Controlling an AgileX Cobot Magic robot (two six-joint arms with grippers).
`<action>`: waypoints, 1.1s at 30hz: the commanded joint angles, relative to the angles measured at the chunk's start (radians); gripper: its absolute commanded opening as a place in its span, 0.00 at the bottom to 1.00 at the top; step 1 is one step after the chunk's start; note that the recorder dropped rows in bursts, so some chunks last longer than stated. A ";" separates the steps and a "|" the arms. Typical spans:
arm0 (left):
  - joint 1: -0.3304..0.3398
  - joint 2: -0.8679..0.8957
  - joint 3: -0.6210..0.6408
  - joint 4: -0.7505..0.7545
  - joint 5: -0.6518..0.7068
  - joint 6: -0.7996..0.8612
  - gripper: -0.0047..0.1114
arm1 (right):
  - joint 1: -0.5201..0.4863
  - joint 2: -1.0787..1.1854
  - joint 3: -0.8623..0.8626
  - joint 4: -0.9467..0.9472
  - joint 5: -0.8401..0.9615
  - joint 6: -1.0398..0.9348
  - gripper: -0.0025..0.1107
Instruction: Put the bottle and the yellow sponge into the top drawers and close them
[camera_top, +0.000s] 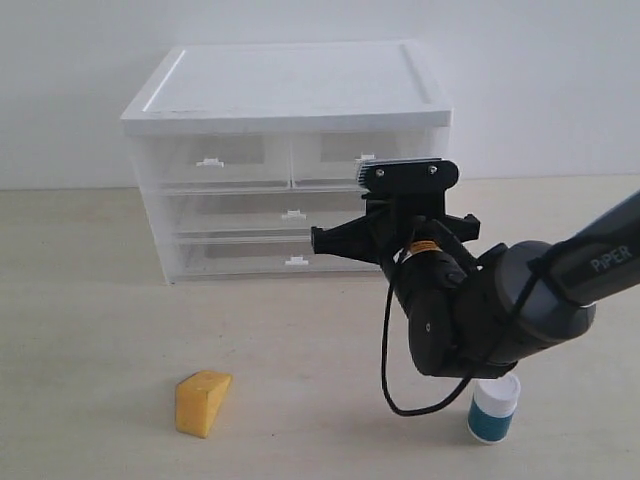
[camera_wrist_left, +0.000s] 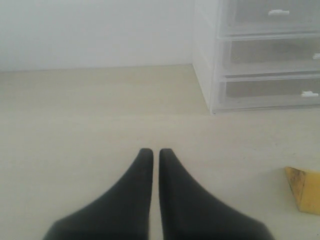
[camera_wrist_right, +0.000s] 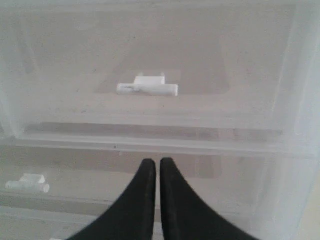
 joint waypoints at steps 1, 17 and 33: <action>0.002 -0.003 0.004 -0.007 -0.005 0.004 0.08 | 0.010 -0.051 0.038 -0.013 -0.006 -0.008 0.02; 0.002 -0.003 0.004 -0.007 -0.005 0.004 0.08 | 0.020 -0.073 0.044 -0.038 -0.079 0.158 0.61; 0.002 -0.003 0.004 -0.007 -0.005 0.004 0.08 | 0.020 -0.070 -0.044 0.001 -0.044 0.053 0.48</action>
